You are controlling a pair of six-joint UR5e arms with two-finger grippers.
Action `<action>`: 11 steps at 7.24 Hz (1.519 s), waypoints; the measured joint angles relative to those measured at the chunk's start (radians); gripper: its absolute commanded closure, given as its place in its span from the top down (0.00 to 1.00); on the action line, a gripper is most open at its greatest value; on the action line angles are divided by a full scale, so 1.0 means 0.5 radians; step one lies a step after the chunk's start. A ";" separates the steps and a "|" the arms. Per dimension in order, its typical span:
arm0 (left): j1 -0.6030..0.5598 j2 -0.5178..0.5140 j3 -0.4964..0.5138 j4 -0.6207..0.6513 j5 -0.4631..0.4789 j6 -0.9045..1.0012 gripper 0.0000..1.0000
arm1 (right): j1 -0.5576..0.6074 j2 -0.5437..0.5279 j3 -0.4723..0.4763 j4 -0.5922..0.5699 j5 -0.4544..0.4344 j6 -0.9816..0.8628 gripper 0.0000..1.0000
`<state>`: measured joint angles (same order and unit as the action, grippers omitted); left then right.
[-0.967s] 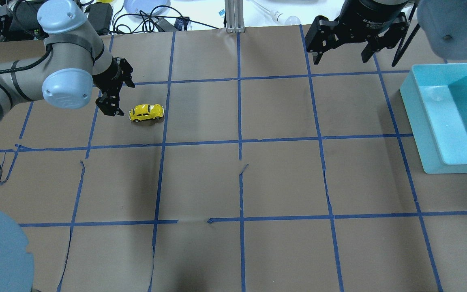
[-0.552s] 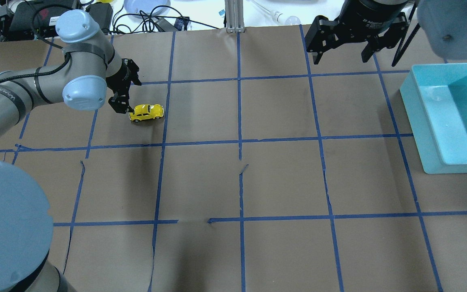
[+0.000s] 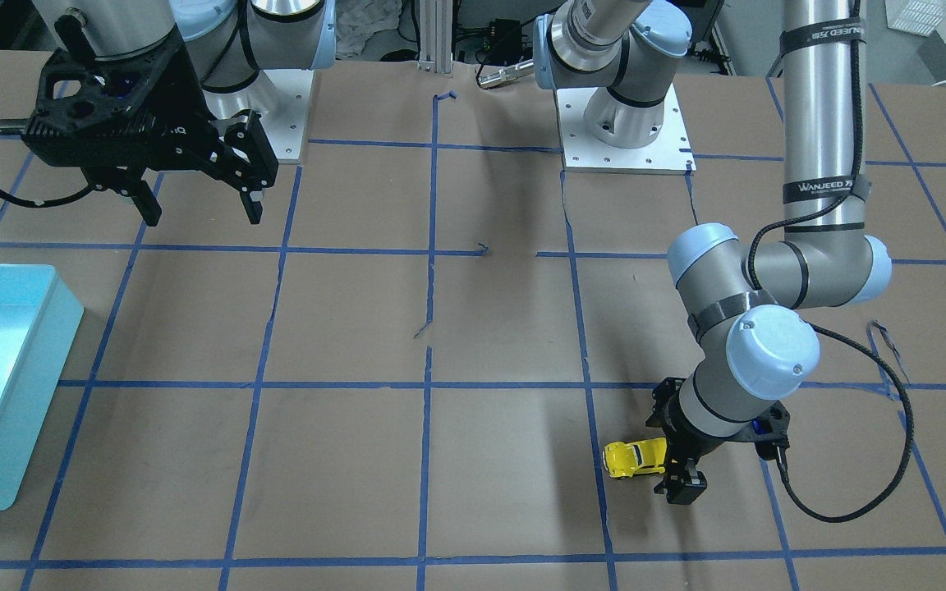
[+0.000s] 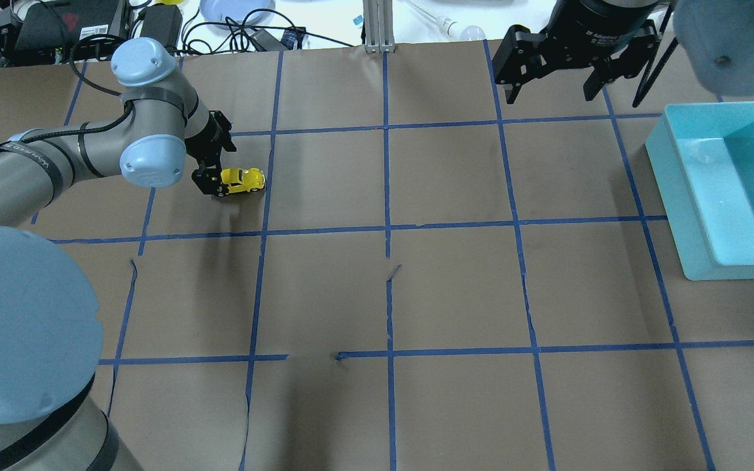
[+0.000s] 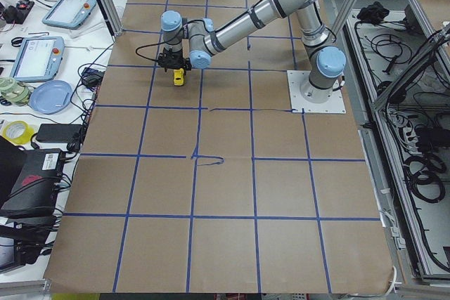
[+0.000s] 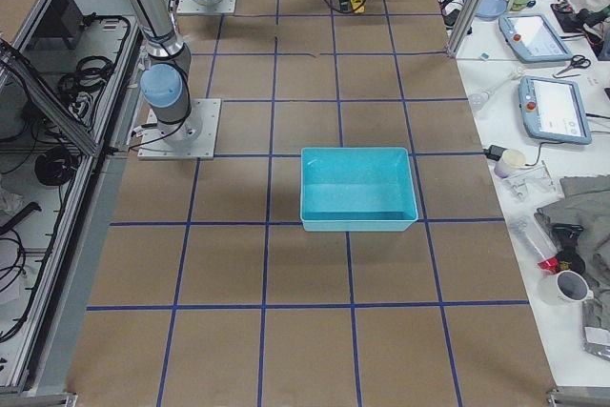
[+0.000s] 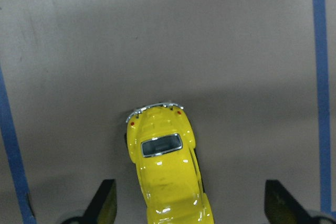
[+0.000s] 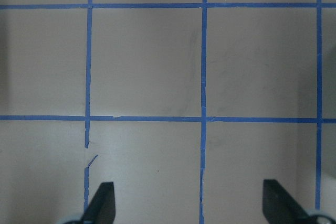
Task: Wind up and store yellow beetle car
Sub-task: 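Drag the held car backward along the table with the left gripper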
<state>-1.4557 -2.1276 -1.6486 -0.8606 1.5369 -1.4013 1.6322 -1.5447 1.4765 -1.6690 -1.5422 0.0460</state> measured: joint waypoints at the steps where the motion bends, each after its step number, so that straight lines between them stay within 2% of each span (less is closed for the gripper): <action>1: 0.000 -0.012 -0.003 0.000 0.000 -0.034 1.00 | 0.000 0.000 0.000 0.000 0.000 0.000 1.00; 3: 0.000 -0.026 -0.008 -0.009 0.011 -0.070 0.91 | 0.000 0.000 0.001 0.000 0.000 0.000 1.00; 4: 0.000 -0.033 -0.009 -0.014 0.017 -0.103 0.77 | 0.000 0.000 0.001 0.000 0.001 0.000 1.00; 5: 0.000 -0.041 -0.010 -0.015 0.016 -0.161 0.35 | 0.000 0.000 0.002 0.000 0.001 0.000 1.00; 6: 0.000 -0.050 -0.009 -0.014 0.017 -0.206 0.04 | 0.000 0.000 0.001 0.000 0.001 0.000 1.00; 7: 0.000 -0.056 -0.005 -0.009 0.013 -0.219 0.00 | 0.000 0.000 0.002 0.000 0.001 0.001 1.00; 11: 0.000 -0.052 0.015 0.008 -0.010 -0.191 0.00 | 0.002 -0.001 -0.001 0.001 0.001 0.001 1.00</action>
<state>-1.4557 -2.1537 -1.6409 -0.8566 1.5318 -1.4967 1.6333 -1.5454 1.4759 -1.6687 -1.5417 0.0464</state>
